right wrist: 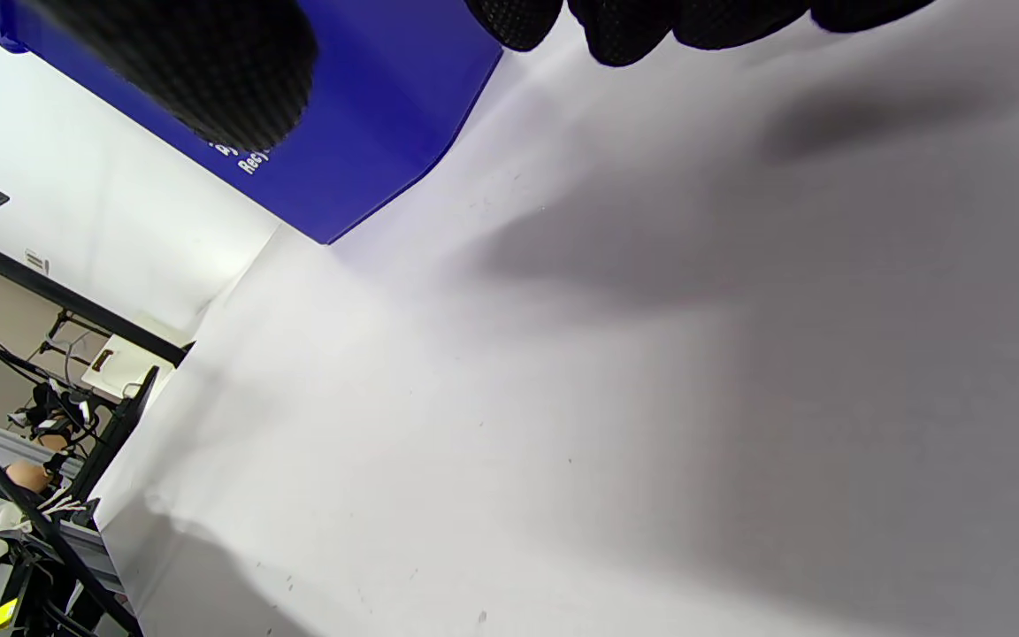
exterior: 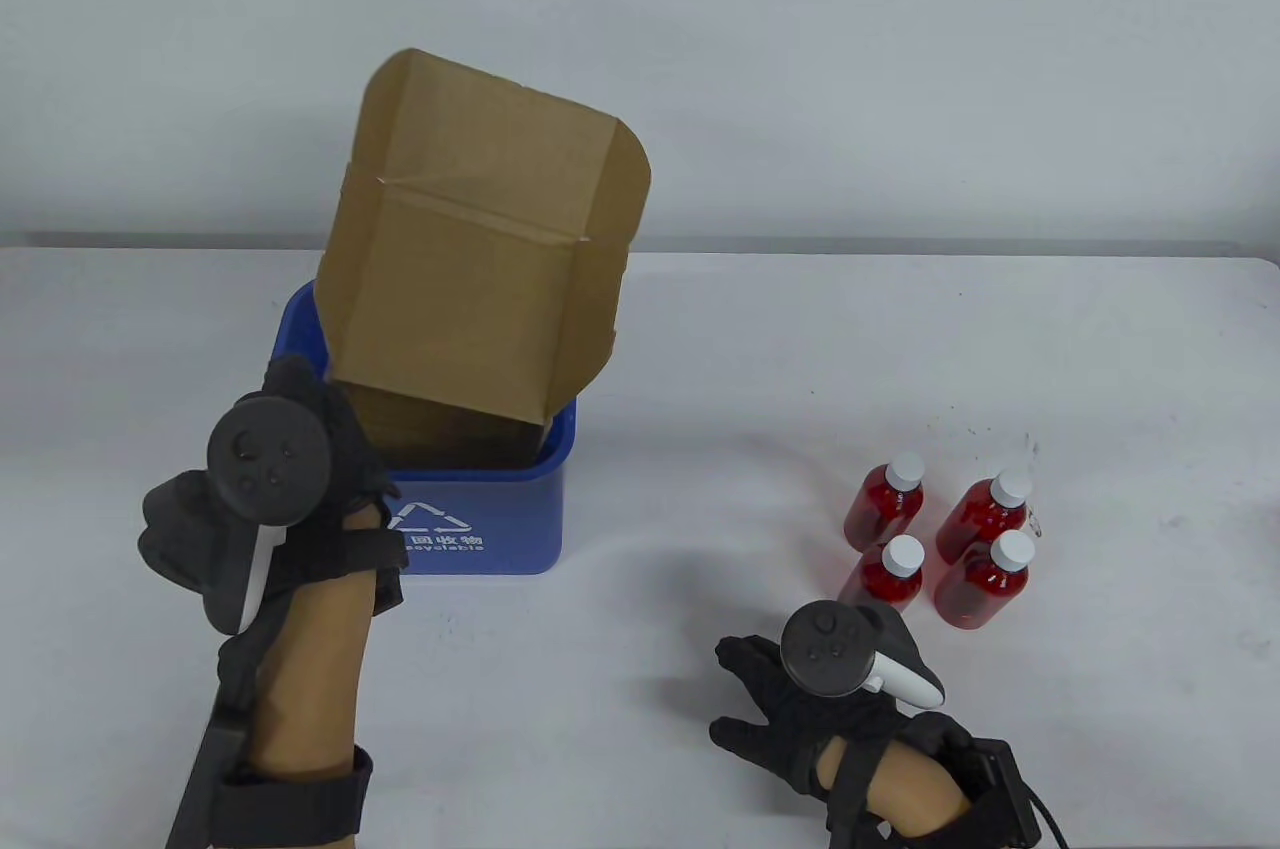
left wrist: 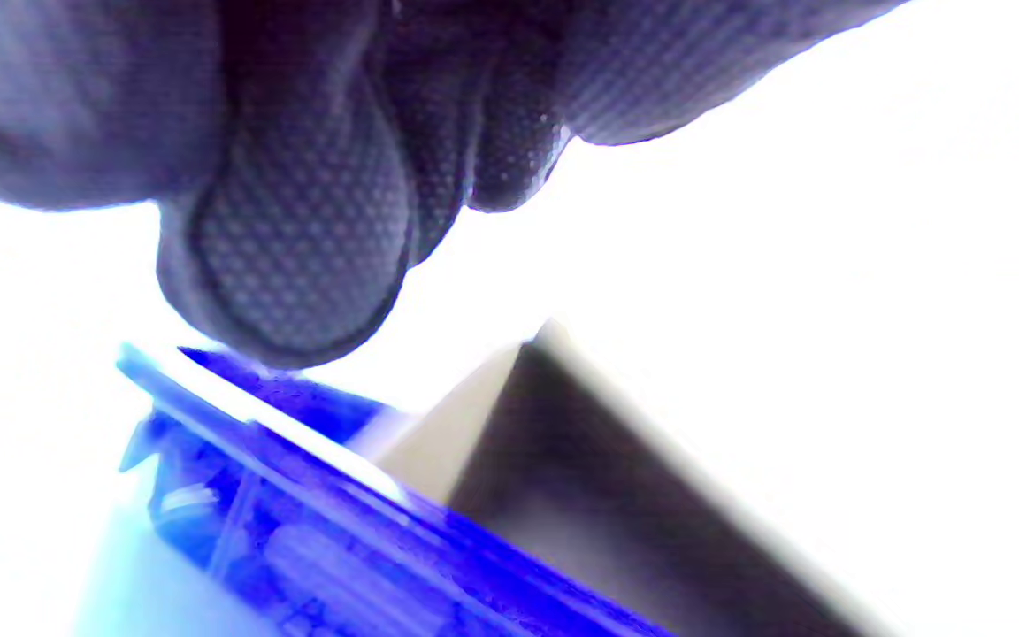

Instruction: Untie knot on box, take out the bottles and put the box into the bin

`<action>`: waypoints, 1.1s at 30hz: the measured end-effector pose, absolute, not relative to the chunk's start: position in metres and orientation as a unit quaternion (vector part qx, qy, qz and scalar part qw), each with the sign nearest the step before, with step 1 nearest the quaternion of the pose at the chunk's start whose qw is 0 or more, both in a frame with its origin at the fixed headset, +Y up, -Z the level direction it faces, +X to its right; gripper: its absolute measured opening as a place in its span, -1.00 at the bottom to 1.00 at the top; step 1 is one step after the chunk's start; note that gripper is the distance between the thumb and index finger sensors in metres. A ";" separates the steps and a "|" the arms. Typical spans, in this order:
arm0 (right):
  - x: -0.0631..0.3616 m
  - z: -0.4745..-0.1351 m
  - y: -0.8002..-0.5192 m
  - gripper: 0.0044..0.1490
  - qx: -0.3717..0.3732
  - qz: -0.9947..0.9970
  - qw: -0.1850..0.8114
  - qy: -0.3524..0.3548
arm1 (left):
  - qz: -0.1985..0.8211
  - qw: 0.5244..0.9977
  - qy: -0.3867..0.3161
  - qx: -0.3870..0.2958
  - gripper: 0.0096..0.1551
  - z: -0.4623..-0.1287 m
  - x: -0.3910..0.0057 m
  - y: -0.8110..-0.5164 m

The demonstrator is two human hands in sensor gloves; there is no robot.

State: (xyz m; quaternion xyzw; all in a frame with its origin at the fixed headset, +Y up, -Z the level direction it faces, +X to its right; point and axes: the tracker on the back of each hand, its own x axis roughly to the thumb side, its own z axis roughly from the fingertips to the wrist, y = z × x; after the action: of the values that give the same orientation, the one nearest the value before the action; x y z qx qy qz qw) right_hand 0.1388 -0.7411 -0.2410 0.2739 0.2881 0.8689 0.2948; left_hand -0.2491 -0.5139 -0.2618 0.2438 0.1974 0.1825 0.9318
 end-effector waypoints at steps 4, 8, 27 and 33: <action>0.139 -0.241 -0.741 0.09 0.271 0.869 0.296 0.289 | 0.193 0.931 0.179 0.251 -0.37 -0.257 -0.248 -0.517; 0.140 -0.242 -0.741 0.09 0.270 0.869 0.300 0.288 | 0.202 0.935 0.131 0.262 -0.35 -0.252 -0.241 -0.519; 0.151 -0.247 -0.720 0.05 0.260 0.880 0.365 0.159 | 0.212 0.930 -0.146 0.262 -0.23 -0.192 -0.159 -0.580; 0.152 -0.243 -0.713 0.04 0.259 0.896 0.346 0.106 | 0.192 0.940 -0.182 0.215 -0.21 -0.193 -0.146 -0.616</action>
State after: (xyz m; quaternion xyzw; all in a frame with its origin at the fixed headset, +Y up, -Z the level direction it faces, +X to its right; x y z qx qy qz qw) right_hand 0.1519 -0.7125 -0.2435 0.2592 0.1056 0.8957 0.3456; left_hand -0.1462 -0.6164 -0.1934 0.2149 -0.1822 0.1918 0.9401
